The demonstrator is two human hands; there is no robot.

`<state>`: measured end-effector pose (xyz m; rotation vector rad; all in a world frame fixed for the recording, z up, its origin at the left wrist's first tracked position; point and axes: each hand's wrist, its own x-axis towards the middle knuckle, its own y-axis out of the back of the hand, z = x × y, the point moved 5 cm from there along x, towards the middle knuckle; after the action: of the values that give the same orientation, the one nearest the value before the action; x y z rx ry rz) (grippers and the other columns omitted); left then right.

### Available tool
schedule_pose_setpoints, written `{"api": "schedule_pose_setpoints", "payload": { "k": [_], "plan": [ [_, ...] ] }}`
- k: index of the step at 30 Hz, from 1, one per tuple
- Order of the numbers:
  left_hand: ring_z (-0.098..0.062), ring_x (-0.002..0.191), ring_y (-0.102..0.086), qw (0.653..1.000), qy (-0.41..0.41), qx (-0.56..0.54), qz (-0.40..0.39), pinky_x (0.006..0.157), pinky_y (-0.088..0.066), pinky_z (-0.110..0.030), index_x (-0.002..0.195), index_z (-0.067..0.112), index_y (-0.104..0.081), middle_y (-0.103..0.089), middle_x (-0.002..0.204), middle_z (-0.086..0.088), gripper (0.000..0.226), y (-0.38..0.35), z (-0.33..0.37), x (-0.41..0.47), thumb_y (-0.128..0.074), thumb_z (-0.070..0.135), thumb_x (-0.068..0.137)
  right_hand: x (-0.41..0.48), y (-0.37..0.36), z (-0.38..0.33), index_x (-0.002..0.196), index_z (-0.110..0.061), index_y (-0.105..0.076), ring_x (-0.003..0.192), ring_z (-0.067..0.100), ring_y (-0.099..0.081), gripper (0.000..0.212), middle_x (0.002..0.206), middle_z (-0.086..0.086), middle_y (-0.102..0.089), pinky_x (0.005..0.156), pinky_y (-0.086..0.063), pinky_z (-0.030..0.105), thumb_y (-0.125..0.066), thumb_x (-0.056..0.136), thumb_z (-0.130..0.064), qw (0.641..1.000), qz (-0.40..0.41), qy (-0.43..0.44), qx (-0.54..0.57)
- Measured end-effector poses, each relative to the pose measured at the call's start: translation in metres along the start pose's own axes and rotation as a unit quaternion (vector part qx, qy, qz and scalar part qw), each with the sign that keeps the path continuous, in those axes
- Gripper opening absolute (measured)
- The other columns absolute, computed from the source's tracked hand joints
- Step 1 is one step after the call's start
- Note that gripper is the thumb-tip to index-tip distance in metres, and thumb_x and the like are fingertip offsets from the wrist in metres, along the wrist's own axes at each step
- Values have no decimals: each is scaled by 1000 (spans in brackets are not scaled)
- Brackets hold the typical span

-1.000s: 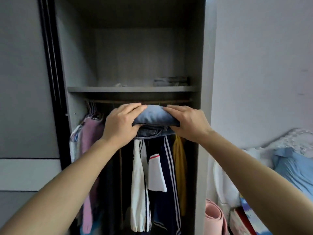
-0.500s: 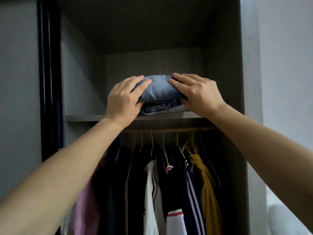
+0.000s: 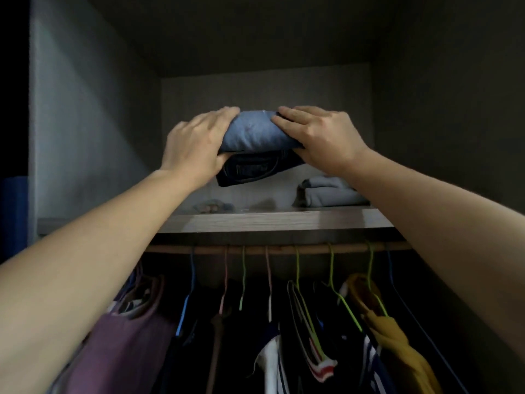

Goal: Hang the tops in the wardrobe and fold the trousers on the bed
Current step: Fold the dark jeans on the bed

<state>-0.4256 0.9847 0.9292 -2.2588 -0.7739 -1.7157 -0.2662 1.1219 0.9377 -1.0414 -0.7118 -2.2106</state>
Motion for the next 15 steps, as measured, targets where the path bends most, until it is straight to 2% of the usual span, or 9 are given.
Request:
{"api": "schedule_pose_setpoints", "payload": {
  "k": [4,7,9,10,12,13,15],
  "plan": [
    [-32,131,-51,999,-25,21,13,88,-46,-46,149,15,-41,-46,150,-12,71,-40,-35,12,-69,25,85,34,-32,-3,152,-22,-41,139,30,-46,58,158,3,-40,101,-47,46,-57,96,-21,999,-14,-13,-37],
    [-36,127,-52,997,-38,38,48,85,-47,-48,147,11,-44,-47,148,-17,68,-64,-51,22,-68,22,84,53,-52,0,150,-20,-46,138,31,-47,56,157,4,-42,106,-44,46,-57,95,-18,998,6,-24,-55],
    [-36,131,-46,999,-20,33,13,89,-45,-49,151,17,-37,-41,152,-16,72,-84,-57,27,-67,29,86,61,-67,4,149,-18,-48,137,33,-47,55,155,7,-43,109,-40,45,-59,95,-18,998,9,-30,-51],
    [-36,133,-42,999,-4,21,-40,93,-44,-49,153,22,-31,-37,153,-15,74,-97,-61,27,-66,35,89,61,-78,4,150,-18,-46,136,34,-47,57,156,8,-42,109,-38,45,-61,95,-21,998,-22,-35,-39],
    [-35,133,-41,980,20,-6,-196,99,-42,-46,155,34,-22,-38,152,-12,76,-127,-66,16,-60,49,91,53,-111,4,154,-22,-37,134,34,-47,69,157,8,-40,109,-39,43,-68,92,-33,983,-174,-58,1],
    [-33,131,-46,958,16,-14,-286,100,-43,-43,153,36,-25,-43,149,-11,71,-142,-67,6,-59,51,92,43,-130,2,154,-25,-36,132,33,-49,75,154,7,-43,107,-41,40,-71,89,-39,959,-273,-68,18],
    [-29,119,-56,887,3,-17,-461,97,-47,-37,142,27,-46,-56,138,-9,51,-170,-67,-19,-56,45,96,20,-163,1,152,-27,-40,126,29,-54,80,148,4,-51,103,-42,34,-76,84,-48,895,-436,-83,40]
  ]
}}
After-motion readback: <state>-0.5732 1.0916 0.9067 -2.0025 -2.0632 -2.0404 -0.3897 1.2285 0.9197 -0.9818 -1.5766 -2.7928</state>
